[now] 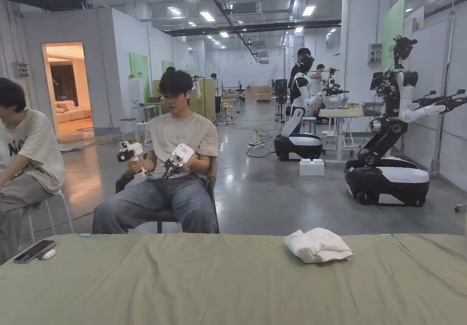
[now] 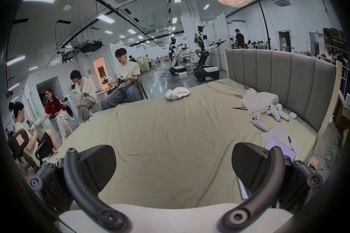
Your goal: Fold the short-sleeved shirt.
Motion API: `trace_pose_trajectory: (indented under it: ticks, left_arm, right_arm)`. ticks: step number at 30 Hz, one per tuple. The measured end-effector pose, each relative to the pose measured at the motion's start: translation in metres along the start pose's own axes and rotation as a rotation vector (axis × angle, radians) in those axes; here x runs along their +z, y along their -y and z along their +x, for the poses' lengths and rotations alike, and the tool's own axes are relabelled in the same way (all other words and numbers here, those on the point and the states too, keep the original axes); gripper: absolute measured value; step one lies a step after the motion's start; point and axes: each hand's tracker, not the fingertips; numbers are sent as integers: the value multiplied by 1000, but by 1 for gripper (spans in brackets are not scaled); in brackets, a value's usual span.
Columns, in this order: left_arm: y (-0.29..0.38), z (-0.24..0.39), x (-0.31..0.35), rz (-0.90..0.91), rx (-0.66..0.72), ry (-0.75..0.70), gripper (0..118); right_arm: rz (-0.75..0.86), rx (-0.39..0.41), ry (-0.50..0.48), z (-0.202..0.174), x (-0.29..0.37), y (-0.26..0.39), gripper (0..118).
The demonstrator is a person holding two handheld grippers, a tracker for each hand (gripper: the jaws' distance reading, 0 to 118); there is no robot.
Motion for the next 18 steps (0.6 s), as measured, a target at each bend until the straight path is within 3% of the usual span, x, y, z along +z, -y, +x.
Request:
trace_pose_trajectory:
  ticks: [3,5,7,9,12,14,15,18]
  left_arm:
    - [2,0,0,-9,0,1,118]
    - [2,0,1,-8,0,1,118]
    - [2,0,1,-8,3,1,118]
    - [2,0,2,-4,5,-1,118]
    - [1,1,2,-1,6,-3,118]
    - [1,1,2,-2,4,-3,118]
    - [1,2,2,-2,3,-4,118]
    - [1,3,3,-6,-6,-5,118]
  right_arm:
    - [10,-70,37,2,-1,1,118]
    - [10,-53,28,4,-1,2,118]
    - [28,9,-24,3,0,4,118]
    - [21,66,-14,2,-2,5,118]
    - [129,212,-35,-5,1,12,118]
    - [173,261,-107,-5,5,13,118]
    - [200,269,-136,-4,7,13,118]
    - [208,166,-202,2,9,9,118]
